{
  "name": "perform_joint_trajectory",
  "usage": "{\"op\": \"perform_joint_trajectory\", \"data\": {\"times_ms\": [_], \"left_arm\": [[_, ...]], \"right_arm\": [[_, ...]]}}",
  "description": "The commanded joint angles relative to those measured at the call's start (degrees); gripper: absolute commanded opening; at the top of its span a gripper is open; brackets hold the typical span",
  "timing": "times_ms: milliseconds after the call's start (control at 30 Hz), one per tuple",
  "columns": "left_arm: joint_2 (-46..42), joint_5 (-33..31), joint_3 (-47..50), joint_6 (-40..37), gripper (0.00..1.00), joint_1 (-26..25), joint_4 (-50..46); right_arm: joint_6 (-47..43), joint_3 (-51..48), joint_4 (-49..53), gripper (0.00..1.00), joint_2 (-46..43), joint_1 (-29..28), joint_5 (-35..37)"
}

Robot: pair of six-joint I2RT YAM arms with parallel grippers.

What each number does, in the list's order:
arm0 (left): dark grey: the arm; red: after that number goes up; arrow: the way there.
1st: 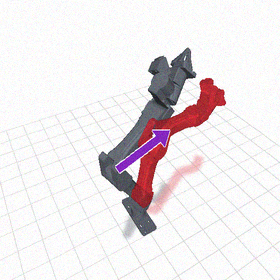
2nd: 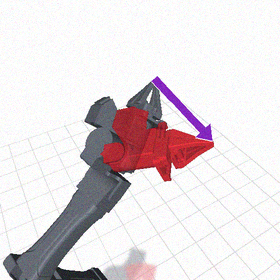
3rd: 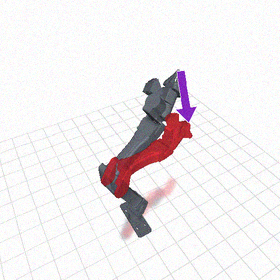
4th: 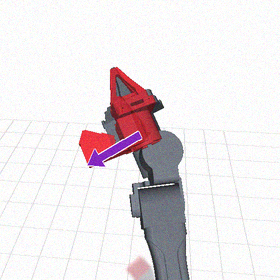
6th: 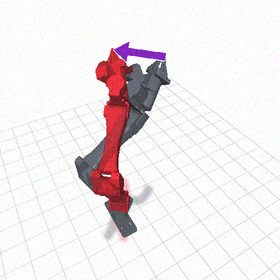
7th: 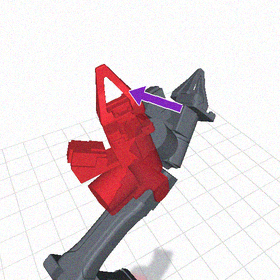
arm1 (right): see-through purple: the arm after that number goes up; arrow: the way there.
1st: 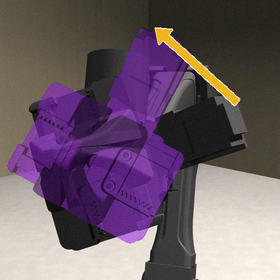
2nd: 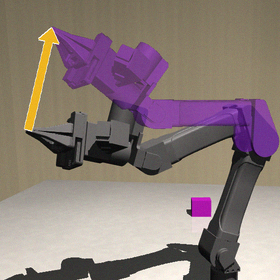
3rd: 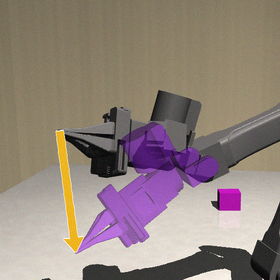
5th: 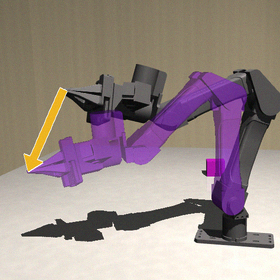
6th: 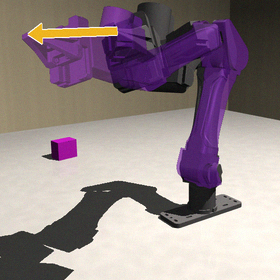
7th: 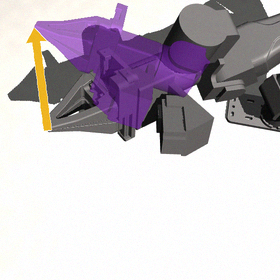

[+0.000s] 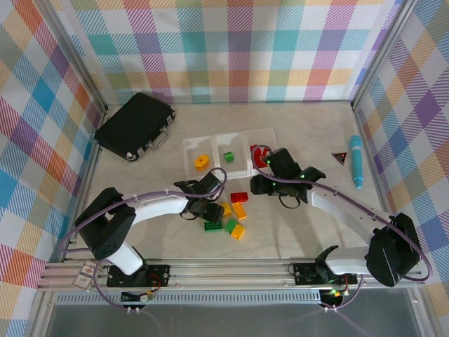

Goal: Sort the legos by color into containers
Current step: Pick up the lego from the middle-left of the table.

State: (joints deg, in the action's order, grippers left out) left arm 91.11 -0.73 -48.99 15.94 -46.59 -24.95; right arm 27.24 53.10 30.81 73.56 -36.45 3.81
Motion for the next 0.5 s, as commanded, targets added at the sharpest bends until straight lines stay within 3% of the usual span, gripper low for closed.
{"op": "perform_joint_trajectory", "data": {"times_ms": [0,100,467], "left_arm": [[0.9,-0.6,-1.2,0.7,0.57,0.4,-0.9],[0.6,-0.8,-1.0,0.9,0.48,0.4,-0.1],[2.0,-0.8,-4.7,1.4,0.34,0.4,-0.2]], "right_arm": [[0.2,-0.6,-1.5,0.65,1.0,-0.4,0.1],[-0.2,0.6,-1.0,0.65,1.9,-0.4,0.2],[0.0,0.0,-0.1,0.65,-1.5,-0.4,3.0]]}}
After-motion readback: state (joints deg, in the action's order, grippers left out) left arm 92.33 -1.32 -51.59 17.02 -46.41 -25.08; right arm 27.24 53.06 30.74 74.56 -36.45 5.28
